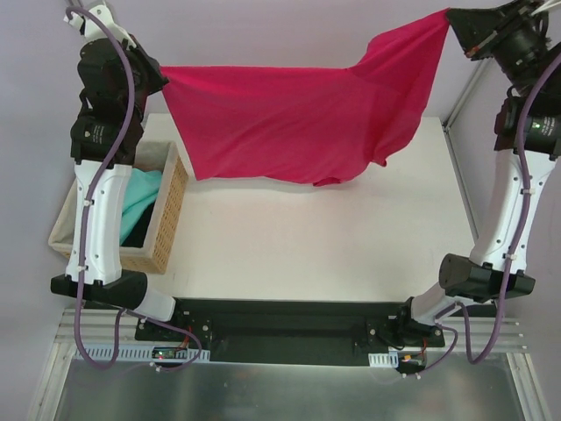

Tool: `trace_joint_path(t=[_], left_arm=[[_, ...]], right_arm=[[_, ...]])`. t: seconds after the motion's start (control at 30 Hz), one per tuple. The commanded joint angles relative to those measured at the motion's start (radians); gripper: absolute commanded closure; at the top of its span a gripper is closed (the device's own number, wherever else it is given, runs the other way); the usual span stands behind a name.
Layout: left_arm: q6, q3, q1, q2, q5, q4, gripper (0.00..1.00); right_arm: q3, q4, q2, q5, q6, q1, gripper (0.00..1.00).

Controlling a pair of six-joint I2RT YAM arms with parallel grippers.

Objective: Fold and stack the t-shirts

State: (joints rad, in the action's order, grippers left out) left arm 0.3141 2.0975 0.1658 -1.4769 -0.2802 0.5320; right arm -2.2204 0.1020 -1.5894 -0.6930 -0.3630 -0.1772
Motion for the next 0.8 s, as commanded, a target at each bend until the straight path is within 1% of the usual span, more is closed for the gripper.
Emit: trace_joint_path(t=[0.0,0.2,0.37,0.47,0.6,0.7,0.77], left_arm=[[0.055,0.058,-0.023,0.046,0.033,-0.009,1.0],[0.106,0.139,-0.034,-0.009,0.084,0.011,1.0],[0.103,0.2,-0.034,-0.022,0.096,0.019,1.0],[0.082,0.196,-0.034,0.016,0.088,0.019,1.0],[0.068,0.188,-0.034,0.061,0.084,0.019,1.0],[0.062,0.158,-0.034,0.081,0.084,0.02,1.0],[0.054,0.133,-0.034,0.092,0.076,0.02,1.0]], right_arm=[[-0.056,-0.22,0.063,-0.076,-0.138,-0.06,1.0],[-0.169,-0.196,0.081,-0.054,-0.114,-0.062,0.99],[-0.164,-0.193,0.107,-0.033,-0.109,-0.062,1.0],[-0.159,-0.186,0.153,-0.013,-0.087,-0.062,1.0],[-0.177,-0.131,0.192,0.029,-0.036,-0.062,0.99],[-0.165,-0.107,0.195,0.018,-0.042,-0.062,1.0],[-0.119,-0.108,0.203,0.001,-0.048,-0.062,1.0]])
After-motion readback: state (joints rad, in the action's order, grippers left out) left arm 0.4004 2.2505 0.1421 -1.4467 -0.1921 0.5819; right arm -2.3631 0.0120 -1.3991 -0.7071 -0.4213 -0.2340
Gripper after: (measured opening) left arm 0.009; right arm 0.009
